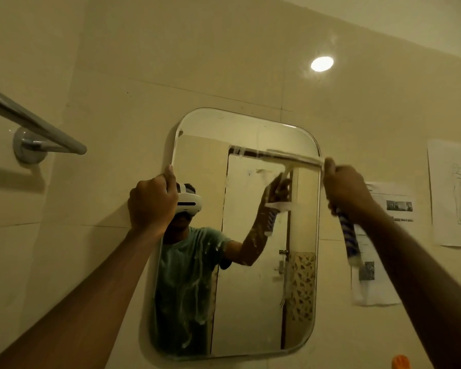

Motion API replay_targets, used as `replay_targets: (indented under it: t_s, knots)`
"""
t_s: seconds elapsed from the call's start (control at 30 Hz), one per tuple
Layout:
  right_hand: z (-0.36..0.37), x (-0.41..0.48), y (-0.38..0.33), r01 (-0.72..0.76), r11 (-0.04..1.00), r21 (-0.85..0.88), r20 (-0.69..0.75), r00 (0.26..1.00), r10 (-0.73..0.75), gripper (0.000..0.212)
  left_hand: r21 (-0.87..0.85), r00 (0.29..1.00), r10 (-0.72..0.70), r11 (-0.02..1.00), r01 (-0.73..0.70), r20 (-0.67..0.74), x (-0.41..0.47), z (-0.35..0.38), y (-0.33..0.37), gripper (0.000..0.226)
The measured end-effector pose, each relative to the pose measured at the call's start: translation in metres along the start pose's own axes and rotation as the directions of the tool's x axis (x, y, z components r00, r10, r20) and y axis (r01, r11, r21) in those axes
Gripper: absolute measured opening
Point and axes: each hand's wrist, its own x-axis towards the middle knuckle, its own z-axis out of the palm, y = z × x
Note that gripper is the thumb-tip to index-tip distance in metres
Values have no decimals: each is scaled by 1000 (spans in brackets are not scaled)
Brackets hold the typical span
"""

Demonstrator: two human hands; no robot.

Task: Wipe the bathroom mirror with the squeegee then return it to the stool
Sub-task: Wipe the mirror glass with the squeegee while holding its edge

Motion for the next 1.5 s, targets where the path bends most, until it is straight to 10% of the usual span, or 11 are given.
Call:
replay_targets:
  t_s: [1.5]
  knots:
    - [45,-54,85,142,986,90,10,990,-143,48,87,995,-91,992,95,-51,-39,-6,5,57]
